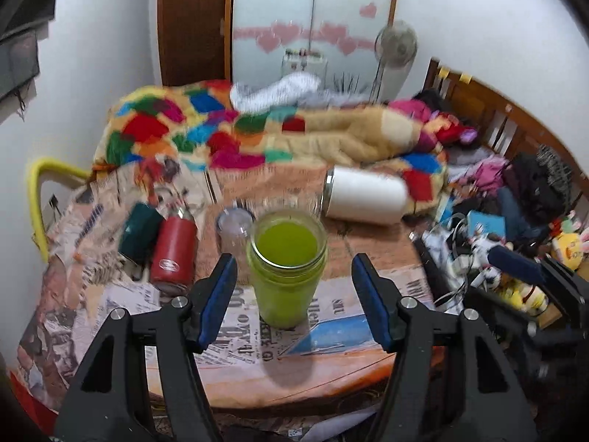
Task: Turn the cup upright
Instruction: 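Open the left gripper and lift it away from the cup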
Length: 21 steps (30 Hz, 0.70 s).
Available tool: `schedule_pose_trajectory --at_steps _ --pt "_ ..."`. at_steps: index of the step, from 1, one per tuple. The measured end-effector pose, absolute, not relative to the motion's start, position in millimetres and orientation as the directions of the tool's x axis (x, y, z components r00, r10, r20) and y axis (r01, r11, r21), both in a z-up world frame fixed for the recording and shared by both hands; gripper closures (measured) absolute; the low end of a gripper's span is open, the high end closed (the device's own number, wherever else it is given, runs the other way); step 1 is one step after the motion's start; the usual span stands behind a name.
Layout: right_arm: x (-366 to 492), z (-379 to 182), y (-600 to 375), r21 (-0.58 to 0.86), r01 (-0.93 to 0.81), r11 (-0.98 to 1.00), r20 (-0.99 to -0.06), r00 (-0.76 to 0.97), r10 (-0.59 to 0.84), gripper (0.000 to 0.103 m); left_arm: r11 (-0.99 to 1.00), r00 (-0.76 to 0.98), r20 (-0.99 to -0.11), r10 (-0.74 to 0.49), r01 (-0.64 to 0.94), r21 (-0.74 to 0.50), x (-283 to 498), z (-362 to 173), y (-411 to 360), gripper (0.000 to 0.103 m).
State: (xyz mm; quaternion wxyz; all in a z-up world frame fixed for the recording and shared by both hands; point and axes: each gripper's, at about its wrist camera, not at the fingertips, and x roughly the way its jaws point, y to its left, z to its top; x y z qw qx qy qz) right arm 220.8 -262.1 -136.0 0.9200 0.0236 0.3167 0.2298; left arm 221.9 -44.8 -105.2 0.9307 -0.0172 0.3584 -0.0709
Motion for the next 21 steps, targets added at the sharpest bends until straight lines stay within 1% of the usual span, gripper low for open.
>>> schedule_pose_trajectory --at_steps 3,5,11,13,14,16,18,19,21 --pt "201 -106 -267 0.181 -0.411 0.893 -0.495 0.747 0.444 0.040 0.990 0.804 -0.578 -0.140 0.122 -0.070 188 -72 -37 0.039" --pt "183 -83 -270 0.176 -0.416 0.892 -0.428 0.784 0.450 0.040 0.991 0.850 -0.509 -0.136 0.123 -0.060 162 -51 -33 0.037" --pt "132 -31 -272 0.153 -0.421 0.894 -0.241 0.861 0.447 0.040 0.995 0.957 -0.270 -0.102 0.104 -0.010 78 0 -25 0.027" --pt "117 -21 -270 0.145 -0.419 0.896 -0.190 0.877 0.441 0.040 0.994 0.971 -0.215 -0.105 0.105 -0.014 57 9 -23 0.017" --pt "109 -17 -268 0.143 -0.419 0.897 -0.167 0.883 0.439 0.040 0.994 0.977 -0.188 -0.105 0.104 -0.016 46 12 -22 0.015" --pt "97 -11 -265 0.139 -0.420 0.897 -0.131 0.890 0.437 0.038 0.996 0.985 -0.150 -0.091 0.090 -0.012 30 15 -21 0.007" --pt "88 -9 -262 0.134 -0.410 0.902 -0.102 0.900 0.424 0.032 0.997 0.990 -0.122 -0.074 0.073 -0.011 19 17 -20 0.002" --pt "84 -8 -260 0.130 -0.400 0.907 -0.090 0.907 0.412 0.030 0.998 0.991 -0.113 -0.068 0.067 -0.018 14 17 -19 0.001" --pt "78 -10 -258 0.129 -0.380 0.916 -0.076 0.917 0.392 0.020 0.998 0.992 -0.112 -0.062 0.059 -0.037 10 16 -16 0.001"
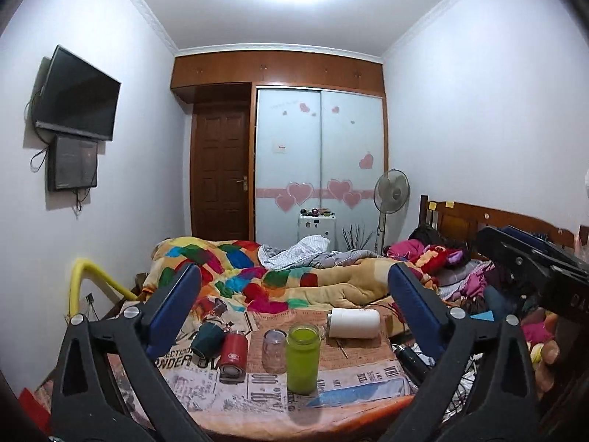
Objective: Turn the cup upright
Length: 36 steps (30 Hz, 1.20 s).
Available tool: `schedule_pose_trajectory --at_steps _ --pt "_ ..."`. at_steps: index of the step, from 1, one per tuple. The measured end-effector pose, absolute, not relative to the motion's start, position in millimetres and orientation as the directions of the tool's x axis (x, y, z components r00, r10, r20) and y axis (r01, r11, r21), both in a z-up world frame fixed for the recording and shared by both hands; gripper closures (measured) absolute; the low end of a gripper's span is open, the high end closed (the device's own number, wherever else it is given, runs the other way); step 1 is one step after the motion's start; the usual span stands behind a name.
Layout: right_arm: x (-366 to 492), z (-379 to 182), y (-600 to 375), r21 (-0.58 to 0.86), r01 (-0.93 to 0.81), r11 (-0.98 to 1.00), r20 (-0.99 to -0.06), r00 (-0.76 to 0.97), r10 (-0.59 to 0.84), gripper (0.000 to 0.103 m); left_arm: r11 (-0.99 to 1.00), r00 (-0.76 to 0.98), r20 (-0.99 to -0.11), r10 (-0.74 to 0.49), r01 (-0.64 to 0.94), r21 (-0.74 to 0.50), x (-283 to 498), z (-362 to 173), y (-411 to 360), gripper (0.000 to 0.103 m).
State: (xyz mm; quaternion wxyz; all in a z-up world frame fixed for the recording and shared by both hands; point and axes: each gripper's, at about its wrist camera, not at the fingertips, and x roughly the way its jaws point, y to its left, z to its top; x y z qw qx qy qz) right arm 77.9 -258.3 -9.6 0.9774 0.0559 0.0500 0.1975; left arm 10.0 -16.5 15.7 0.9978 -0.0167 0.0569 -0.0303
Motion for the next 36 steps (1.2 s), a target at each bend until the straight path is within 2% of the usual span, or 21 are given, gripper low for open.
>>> schedule_pose_trajectory --at_steps 3,6,36 --pt "74 -12 -257 0.127 -0.353 0.927 -0.071 0.929 0.364 0.008 0.998 0.993 -0.115 -0.040 0.035 -0.044 5 13 -15 0.001" --pt "74 -14 -256 0.121 -0.330 0.936 -0.074 0.937 0.341 0.000 0.999 0.994 -0.111 -0.023 0.017 -0.048 -1 10 -16 0.000" --pt "62 -24 -254 0.086 -0.345 0.935 -0.123 0.927 0.354 0.000 0.999 0.993 -0.120 -0.011 0.007 -0.038 -1 4 -22 0.000"
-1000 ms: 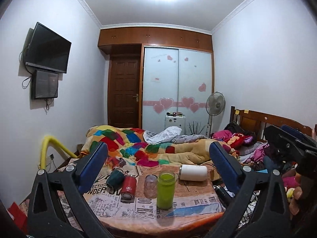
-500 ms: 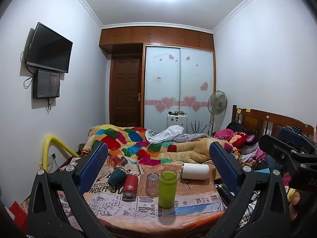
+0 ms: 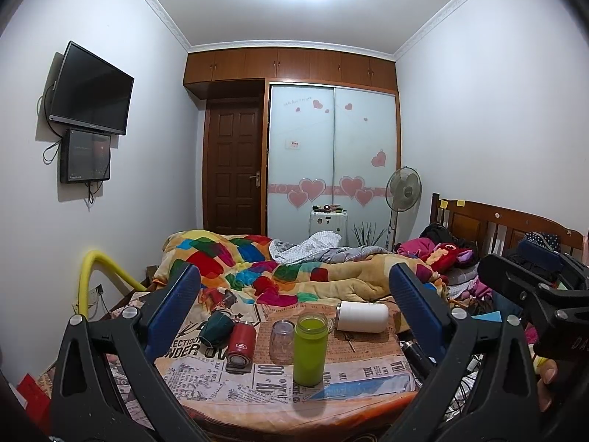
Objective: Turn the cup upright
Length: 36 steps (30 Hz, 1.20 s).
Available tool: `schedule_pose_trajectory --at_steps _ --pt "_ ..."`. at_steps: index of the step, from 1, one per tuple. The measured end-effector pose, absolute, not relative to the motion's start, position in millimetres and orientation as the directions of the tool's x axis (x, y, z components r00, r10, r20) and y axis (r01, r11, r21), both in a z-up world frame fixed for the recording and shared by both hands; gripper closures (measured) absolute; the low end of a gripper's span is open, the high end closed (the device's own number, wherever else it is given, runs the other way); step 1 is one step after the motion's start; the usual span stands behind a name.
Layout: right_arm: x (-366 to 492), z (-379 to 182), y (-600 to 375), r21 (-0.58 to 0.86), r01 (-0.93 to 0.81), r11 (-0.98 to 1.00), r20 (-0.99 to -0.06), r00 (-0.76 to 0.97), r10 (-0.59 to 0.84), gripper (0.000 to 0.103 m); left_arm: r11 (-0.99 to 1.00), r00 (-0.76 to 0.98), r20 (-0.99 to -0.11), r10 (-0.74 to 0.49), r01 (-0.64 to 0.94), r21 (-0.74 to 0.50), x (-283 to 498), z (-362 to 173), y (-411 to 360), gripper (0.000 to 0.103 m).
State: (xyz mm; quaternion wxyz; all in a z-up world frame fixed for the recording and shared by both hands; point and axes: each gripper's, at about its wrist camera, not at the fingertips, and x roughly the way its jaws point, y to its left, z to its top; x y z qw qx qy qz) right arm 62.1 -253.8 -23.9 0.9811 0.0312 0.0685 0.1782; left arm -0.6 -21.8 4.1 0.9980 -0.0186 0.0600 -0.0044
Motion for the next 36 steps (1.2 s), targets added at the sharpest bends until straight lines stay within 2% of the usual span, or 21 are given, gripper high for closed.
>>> schedule_pose_trajectory --at_steps 36 --pt "60.9 -21.7 -257.3 0.065 -0.339 0.939 -0.113 0.932 0.344 0.000 0.996 0.992 -0.124 -0.029 0.019 -0.085 3.0 2.8 -14.8 0.000"
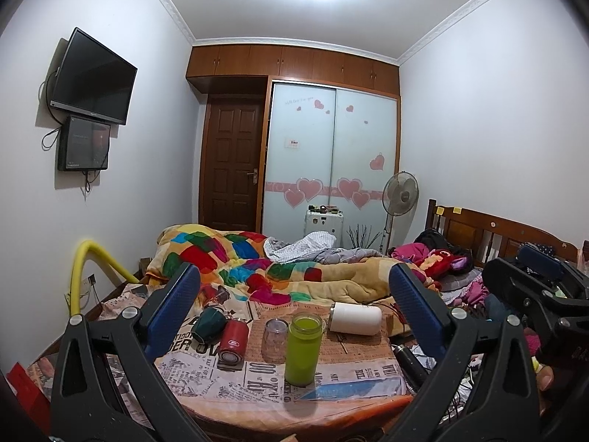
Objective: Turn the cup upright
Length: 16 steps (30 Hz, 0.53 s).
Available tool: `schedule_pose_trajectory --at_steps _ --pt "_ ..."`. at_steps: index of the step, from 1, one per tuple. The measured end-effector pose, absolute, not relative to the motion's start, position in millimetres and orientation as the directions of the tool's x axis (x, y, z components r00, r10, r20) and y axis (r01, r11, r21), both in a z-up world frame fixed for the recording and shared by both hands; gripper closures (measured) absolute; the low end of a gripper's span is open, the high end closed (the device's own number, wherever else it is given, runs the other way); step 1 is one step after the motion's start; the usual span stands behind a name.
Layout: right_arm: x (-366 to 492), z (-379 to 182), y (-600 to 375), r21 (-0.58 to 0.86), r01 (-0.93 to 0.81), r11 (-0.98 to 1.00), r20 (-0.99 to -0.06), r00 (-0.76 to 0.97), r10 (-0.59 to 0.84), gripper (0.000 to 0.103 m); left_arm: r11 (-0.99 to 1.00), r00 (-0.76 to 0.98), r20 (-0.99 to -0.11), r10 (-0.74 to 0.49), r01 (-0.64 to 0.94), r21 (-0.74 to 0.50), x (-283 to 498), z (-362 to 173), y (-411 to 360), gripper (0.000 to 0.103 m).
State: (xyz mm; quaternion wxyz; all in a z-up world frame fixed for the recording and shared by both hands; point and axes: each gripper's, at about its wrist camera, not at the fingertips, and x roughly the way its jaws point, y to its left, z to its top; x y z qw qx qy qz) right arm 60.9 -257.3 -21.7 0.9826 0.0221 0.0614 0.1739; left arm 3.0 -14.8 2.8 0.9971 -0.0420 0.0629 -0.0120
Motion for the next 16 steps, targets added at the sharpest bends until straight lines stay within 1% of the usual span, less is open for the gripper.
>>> schedule_pose_trajectory --at_steps 16 --pt "64.4 -22.5 -248.4 0.051 -0.341 0.938 -0.131 0.929 0.345 0.000 0.996 0.990 -0.138 -0.036 0.024 -0.088 2.4 -5.6 -9.1 0.000"
